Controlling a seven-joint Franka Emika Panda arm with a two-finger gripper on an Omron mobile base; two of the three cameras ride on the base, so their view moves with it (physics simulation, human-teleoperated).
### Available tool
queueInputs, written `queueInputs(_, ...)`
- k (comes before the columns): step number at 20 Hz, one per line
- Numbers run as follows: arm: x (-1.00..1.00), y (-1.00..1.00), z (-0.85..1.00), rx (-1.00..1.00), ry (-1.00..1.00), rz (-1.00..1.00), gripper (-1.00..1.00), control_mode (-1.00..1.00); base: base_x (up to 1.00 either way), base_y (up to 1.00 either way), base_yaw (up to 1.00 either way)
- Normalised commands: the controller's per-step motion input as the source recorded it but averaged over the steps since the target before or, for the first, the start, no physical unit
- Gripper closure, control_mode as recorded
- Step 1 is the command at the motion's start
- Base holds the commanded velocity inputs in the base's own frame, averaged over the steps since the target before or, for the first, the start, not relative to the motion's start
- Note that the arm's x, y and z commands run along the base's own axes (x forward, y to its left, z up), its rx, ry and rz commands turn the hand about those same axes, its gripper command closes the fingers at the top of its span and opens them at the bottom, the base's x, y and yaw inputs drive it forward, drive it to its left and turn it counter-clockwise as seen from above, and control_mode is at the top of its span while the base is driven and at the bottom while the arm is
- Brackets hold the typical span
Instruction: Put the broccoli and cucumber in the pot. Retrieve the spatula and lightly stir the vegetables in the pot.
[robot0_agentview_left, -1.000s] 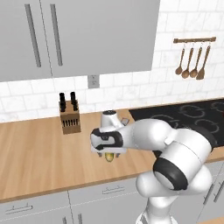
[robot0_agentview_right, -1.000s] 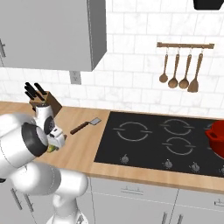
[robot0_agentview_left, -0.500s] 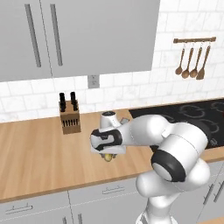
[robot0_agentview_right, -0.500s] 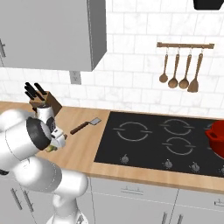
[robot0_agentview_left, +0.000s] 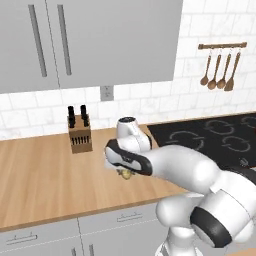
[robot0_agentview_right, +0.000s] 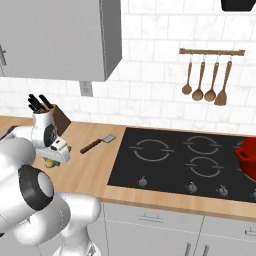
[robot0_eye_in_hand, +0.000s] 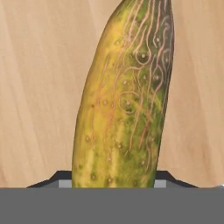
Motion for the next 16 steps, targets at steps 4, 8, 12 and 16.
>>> queueInputs(4, -0.67, -0.66, 1.00, 0.09, -0.10, 0.01, 1.00, -1.00, 0.00, 0.00, 0.00)
queueInputs(8, -0.26, -0.85, 0.19, 0.09, -0.01, 0.09, 1.00, -1.00, 0.00, 0.00, 0.00)
queueInputs(12, 0.00, -0.95, 0.26, 0.23, 0.00, 0.12, 1.00, -1.00, 0.00, 0.00, 0.00)
queueInputs(16, 0.00, -0.86, 0.97, 0.06, 0.02, 0.05, 1.00, -1.00, 0.00, 0.00, 0.00)
